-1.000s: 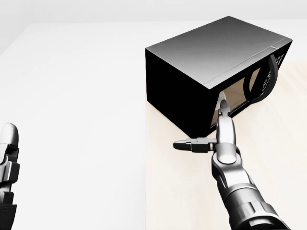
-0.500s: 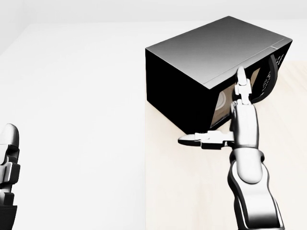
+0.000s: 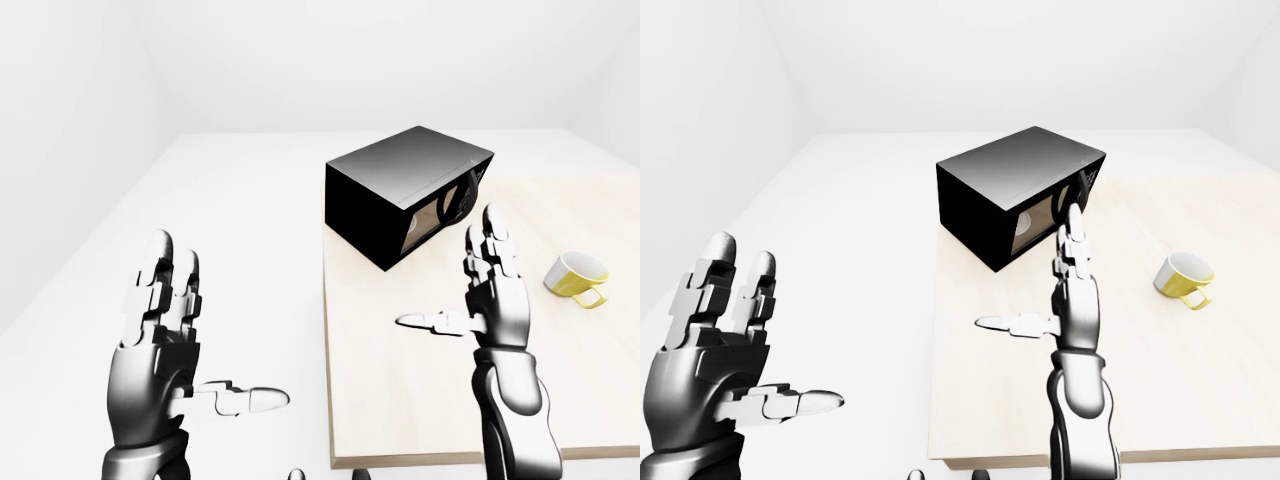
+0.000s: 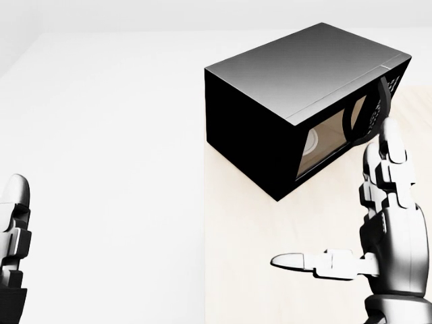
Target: Close the microwave.
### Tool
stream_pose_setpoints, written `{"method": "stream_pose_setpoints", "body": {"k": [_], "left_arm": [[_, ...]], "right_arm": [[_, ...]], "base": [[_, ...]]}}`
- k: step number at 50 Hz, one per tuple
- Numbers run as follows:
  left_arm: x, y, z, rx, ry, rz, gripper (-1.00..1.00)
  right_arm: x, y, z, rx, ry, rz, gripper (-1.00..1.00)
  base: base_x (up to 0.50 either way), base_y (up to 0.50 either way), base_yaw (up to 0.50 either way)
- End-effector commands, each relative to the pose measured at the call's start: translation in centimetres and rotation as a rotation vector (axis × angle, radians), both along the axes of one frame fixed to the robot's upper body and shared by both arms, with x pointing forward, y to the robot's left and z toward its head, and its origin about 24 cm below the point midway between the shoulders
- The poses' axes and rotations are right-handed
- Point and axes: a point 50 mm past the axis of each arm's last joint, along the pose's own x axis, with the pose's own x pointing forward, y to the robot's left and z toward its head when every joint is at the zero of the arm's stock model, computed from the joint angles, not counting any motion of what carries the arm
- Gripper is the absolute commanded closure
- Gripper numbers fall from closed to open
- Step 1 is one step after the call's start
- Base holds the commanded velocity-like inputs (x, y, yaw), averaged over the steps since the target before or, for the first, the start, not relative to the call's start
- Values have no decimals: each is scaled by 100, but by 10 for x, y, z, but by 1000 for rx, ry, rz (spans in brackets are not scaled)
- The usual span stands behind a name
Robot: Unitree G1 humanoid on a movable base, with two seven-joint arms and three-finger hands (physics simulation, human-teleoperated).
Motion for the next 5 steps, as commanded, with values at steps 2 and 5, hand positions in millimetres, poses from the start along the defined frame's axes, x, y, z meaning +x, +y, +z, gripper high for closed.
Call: {"method": "stream_pose_setpoints", "body": {"k": [2, 5], "left_arm": [[1, 0, -1, 0, 1, 0, -100], [1, 0, 0, 1, -1, 0, -100]], "right_arm": [[-13, 0, 0, 4, 3, 6, -100], [-13, 0, 1, 3, 1, 6, -100]], "base": [[0, 0, 0], [0, 0, 0]]}}
